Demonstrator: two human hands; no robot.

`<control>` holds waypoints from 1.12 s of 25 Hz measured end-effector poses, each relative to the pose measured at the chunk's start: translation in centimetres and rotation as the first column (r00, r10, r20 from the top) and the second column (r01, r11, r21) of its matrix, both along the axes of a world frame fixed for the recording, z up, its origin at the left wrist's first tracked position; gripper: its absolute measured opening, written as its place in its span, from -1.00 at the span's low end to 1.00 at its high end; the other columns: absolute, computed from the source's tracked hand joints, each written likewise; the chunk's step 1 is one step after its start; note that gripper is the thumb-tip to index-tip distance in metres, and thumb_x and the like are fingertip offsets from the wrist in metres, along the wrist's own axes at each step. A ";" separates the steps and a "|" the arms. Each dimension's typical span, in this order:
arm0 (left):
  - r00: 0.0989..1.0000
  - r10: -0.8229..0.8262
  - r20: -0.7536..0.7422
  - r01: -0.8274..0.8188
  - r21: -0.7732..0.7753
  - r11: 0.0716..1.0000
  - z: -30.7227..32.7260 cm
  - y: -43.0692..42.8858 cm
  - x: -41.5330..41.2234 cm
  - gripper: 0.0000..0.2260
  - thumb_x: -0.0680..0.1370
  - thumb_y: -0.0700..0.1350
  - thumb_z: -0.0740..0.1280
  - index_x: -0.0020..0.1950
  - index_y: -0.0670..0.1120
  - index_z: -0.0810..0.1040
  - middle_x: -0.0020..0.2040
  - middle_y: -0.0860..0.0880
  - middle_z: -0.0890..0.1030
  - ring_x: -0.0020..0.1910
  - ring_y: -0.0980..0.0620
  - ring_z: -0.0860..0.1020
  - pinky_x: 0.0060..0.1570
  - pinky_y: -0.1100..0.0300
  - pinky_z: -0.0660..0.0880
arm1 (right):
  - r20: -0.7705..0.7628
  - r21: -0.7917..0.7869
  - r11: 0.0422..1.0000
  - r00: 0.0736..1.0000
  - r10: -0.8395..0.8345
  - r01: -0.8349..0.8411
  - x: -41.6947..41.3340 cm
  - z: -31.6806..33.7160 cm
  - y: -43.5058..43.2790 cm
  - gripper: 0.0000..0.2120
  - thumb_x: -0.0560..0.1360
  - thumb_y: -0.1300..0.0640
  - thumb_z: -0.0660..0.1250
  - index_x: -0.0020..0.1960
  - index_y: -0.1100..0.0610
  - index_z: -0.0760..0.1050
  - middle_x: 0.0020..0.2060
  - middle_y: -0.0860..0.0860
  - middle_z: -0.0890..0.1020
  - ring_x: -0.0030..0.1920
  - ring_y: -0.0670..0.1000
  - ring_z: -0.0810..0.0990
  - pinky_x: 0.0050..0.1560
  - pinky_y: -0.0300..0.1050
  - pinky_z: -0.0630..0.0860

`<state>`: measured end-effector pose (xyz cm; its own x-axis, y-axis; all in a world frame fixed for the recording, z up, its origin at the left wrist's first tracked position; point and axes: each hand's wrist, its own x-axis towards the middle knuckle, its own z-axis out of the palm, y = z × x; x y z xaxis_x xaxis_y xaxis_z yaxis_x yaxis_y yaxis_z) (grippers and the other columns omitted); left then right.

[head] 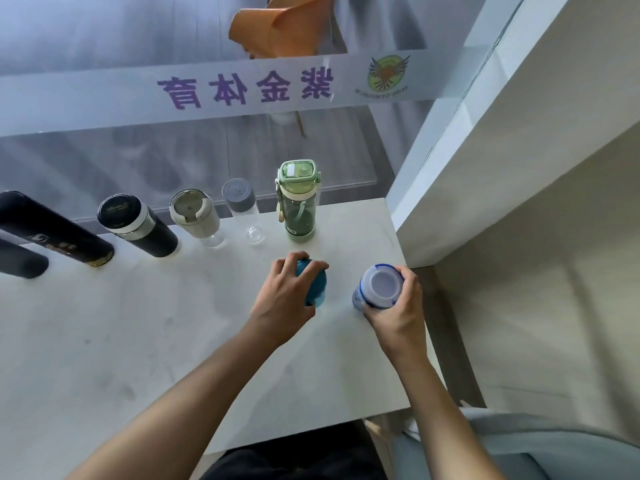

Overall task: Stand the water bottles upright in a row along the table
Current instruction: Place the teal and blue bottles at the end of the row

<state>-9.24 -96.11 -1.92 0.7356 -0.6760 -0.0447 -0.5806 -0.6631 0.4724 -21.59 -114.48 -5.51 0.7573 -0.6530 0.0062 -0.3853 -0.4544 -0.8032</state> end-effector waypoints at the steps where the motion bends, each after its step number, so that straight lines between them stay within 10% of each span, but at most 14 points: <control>1: 1.000 -0.003 0.005 0.003 0.010 1.000 -0.1 -1.0 0.4 -0.35 0.37 -0.19 0.48 0.40 0.10 0.37 0.38 -0.08 0.31 0.24 -0.18 0.36 0.14 -0.01 0.52 | -0.001 0.009 1.000 1.000 0.008 -0.008 0.6 -0.2 -0.7 -0.18 0.29 0.03 0.65 0.40 0.00 0.28 0.27 -0.02 0.44 0.22 -0.04 0.48 0.17 -0.23 0.52; 14: 0.998 0.048 0.049 -0.050 0.039 0.998 0.0 -14.8 7.0 -0.36 0.36 -0.26 0.46 0.40 0.03 0.37 0.34 -0.14 0.34 0.24 -0.24 0.36 0.13 -0.10 0.51 | 0.051 0.084 0.992 0.995 0.085 -0.089 7.6 -0.7 -11.5 -0.11 0.32 0.11 0.63 0.50 0.04 0.21 0.35 0.01 0.41 0.30 -0.02 0.44 0.29 -0.17 0.43; 20: 0.995 0.095 0.000 -0.095 0.083 0.992 -0.7 -17.8 9.8 -0.35 0.37 -0.29 0.47 0.39 0.07 0.36 0.36 -0.11 0.32 0.29 -0.21 0.31 0.04 -0.14 0.56 | 0.119 0.091 0.994 0.992 0.051 -0.062 9.0 -1.1 -14.3 -0.19 0.28 0.18 0.64 0.43 0.10 0.32 0.29 0.01 0.48 0.23 -0.07 0.47 0.18 -0.50 0.37; 28: 0.982 0.176 0.068 -0.182 0.087 0.979 -1.7 -18.2 11.1 -0.37 0.40 -0.39 0.38 0.38 0.04 0.36 0.38 -0.10 0.33 0.31 -0.20 0.31 -0.01 -0.12 0.57 | 0.116 0.057 0.990 0.985 0.125 -0.132 13.8 -1.6 -15.9 -0.22 0.29 0.07 0.63 0.40 0.09 0.34 0.25 -0.02 0.50 0.21 0.02 0.50 0.13 -0.31 0.42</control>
<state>1.90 -114.29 -3.67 0.8476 -0.5279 -0.0536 -0.4735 -0.7981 0.3726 -7.77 -130.38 -7.10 0.8320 -0.5518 0.0569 -0.2329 -0.4406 -0.8670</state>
